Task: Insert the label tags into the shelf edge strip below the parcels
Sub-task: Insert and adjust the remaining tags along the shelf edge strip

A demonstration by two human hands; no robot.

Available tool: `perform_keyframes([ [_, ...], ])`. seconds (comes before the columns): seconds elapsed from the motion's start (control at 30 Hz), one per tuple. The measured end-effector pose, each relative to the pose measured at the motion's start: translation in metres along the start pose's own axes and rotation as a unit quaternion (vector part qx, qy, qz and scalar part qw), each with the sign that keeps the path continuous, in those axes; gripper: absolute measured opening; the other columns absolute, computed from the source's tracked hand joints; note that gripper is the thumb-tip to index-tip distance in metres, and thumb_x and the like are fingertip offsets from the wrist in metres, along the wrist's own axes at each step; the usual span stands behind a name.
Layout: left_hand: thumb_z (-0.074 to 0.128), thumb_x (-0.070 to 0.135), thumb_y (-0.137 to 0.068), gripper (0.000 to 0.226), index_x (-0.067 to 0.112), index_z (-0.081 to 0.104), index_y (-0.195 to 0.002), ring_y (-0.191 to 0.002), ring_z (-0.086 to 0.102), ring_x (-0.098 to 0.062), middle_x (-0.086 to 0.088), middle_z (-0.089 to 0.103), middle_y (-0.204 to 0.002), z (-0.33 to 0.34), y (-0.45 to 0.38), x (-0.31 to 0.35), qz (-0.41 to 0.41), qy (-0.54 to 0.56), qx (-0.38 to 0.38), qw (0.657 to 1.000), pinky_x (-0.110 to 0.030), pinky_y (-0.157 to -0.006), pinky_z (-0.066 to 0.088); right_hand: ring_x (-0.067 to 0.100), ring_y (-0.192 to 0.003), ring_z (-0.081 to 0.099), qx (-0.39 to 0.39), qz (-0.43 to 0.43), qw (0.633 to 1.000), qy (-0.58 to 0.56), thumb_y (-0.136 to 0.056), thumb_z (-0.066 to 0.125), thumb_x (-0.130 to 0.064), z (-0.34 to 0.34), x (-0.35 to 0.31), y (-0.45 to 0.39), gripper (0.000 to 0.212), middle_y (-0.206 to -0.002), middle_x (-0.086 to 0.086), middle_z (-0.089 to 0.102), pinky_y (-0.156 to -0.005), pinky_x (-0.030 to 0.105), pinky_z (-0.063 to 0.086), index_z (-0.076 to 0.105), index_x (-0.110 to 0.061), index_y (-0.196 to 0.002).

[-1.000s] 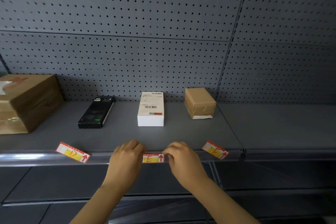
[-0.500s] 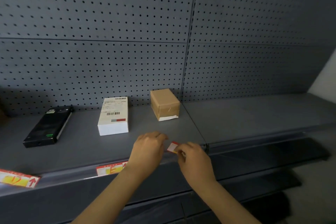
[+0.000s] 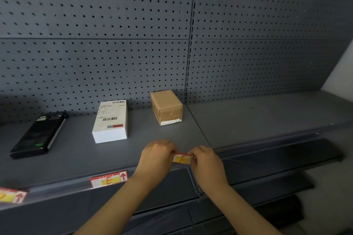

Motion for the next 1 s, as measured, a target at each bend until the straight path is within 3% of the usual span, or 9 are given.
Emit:
perform_keyframes([
  [0.13, 0.053, 0.015, -0.087, 0.018, 0.023, 0.069, -0.091, -0.082, 0.061, -0.015, 0.003, 0.068, -0.092, 0.003, 0.006, -0.004, -0.008, 0.001, -0.015, 1.0, -0.022, -0.069, 0.046, 0.019, -0.094, 0.056, 0.011, -0.025, 1.0, 0.002, -0.089, 0.058, -0.011, 0.0, -0.004, -0.003, 0.016, -0.101, 0.002, 0.064, -0.07, 0.027, 0.041, 0.065, -0.016, -0.102],
  [0.43, 0.057, 0.003, -0.083, 0.026, 0.019, 0.07, -0.099, -0.093, 0.059, -0.021, -0.002, 0.068, -0.096, 0.019, 0.015, -0.004, 0.007, -0.052, -0.037, 0.998, -0.03, -0.082, 0.049, 0.02, -0.087, 0.057, -0.001, -0.075, 0.997, 0.012, -0.088, 0.058, -0.008, 0.004, -0.014, -0.004, 0.009, -0.092, 0.004, 0.066, -0.068, 0.034, 0.047, 0.065, -0.012, -0.093],
  [0.57, 0.071, 0.006, -0.073, 0.02, 0.022, 0.073, -0.084, -0.08, 0.063, -0.019, 0.002, 0.071, -0.081, 0.023, 0.018, -0.006, -0.003, -0.095, -0.052, 0.994, -0.029, -0.072, 0.049, 0.023, -0.085, 0.059, -0.018, -0.105, 0.994, 0.02, -0.085, 0.059, -0.004, 0.008, -0.018, -0.003, 0.01, -0.089, 0.007, 0.066, -0.067, 0.036, 0.048, 0.068, -0.009, -0.086],
  [0.73, 0.054, 0.008, -0.089, 0.026, 0.021, 0.068, -0.107, -0.098, 0.058, -0.019, 0.0, 0.069, -0.104, 0.032, 0.02, -0.011, -0.022, -0.049, -0.046, 0.998, -0.028, -0.089, 0.043, 0.023, -0.093, 0.057, -0.048, -0.132, 0.988, 0.056, -0.086, 0.055, -0.003, 0.015, -0.019, -0.006, 0.021, -0.097, 0.006, 0.064, -0.073, 0.034, 0.046, 0.07, -0.012, -0.097],
  [1.0, 0.053, 0.004, -0.089, 0.035, 0.022, 0.064, -0.116, -0.104, 0.054, -0.018, -0.001, 0.065, -0.11, 0.037, 0.023, -0.015, -0.028, -0.031, -0.055, 0.998, -0.024, -0.091, 0.043, 0.022, -0.091, 0.056, -0.046, -0.113, 0.99, 0.065, -0.086, 0.055, -0.002, 0.018, -0.018, -0.006, 0.022, -0.096, 0.006, 0.062, -0.07, 0.034, 0.045, 0.07, -0.013, -0.098],
])
Point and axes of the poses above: each hand's wrist, its own y-axis away from the middle knuckle, its own z-axis out of the palm, x = y × z, the point moved 8 cm from there along -y, towards the middle knuckle
